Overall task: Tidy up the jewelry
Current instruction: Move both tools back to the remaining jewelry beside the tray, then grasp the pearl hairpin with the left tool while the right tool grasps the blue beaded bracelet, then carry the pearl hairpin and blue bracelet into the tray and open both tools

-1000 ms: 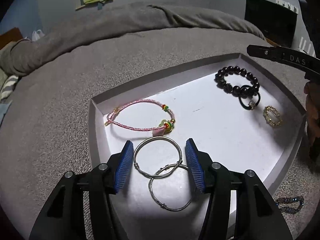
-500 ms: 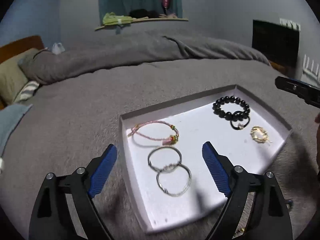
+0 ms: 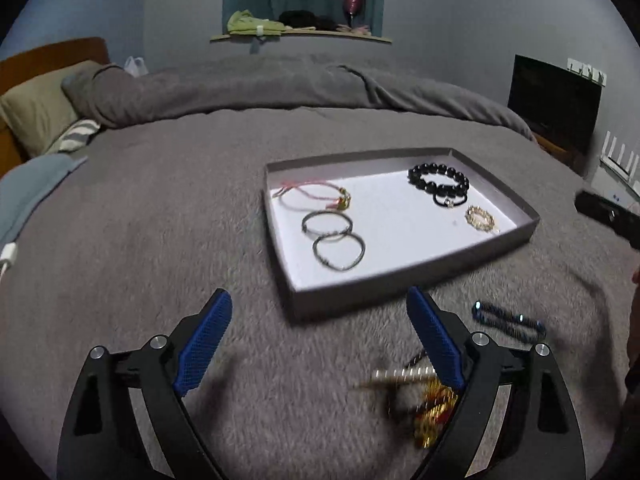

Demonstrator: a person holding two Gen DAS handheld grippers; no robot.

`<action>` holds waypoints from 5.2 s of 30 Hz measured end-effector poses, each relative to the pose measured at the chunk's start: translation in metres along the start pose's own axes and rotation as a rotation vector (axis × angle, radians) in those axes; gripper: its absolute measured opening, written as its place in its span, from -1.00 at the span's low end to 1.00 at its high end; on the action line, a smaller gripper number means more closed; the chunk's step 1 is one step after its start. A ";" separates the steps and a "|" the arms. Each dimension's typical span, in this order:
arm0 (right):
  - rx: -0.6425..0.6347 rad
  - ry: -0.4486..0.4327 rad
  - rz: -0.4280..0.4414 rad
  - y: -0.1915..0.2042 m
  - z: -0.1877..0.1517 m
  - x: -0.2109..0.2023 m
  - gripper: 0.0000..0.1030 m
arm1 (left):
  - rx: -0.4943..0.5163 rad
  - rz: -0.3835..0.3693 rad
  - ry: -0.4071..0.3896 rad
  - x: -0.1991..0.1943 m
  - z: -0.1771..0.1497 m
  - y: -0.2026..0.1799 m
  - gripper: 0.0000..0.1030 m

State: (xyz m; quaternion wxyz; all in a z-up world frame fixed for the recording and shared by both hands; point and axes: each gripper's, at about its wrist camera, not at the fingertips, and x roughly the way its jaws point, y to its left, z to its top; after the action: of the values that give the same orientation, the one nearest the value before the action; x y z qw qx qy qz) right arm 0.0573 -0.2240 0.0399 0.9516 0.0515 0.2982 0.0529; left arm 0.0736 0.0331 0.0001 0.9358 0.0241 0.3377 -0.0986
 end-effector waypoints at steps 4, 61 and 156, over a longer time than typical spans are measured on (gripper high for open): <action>-0.020 0.071 0.044 -0.002 -0.028 -0.001 0.74 | 0.009 0.006 0.016 -0.004 -0.014 -0.001 0.73; -0.178 0.247 0.177 0.056 -0.063 0.034 -0.33 | 0.173 -0.097 0.027 0.000 -0.027 -0.036 0.32; -0.084 0.148 0.084 0.019 0.036 0.102 -0.28 | 0.210 -0.215 0.120 0.105 0.060 -0.049 0.44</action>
State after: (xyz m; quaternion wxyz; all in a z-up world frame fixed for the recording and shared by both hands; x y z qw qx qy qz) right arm 0.1599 -0.1937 0.0143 0.9253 0.0200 0.3628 0.1087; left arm 0.1797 -0.0393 -0.0195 0.8904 0.0914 0.3813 -0.2312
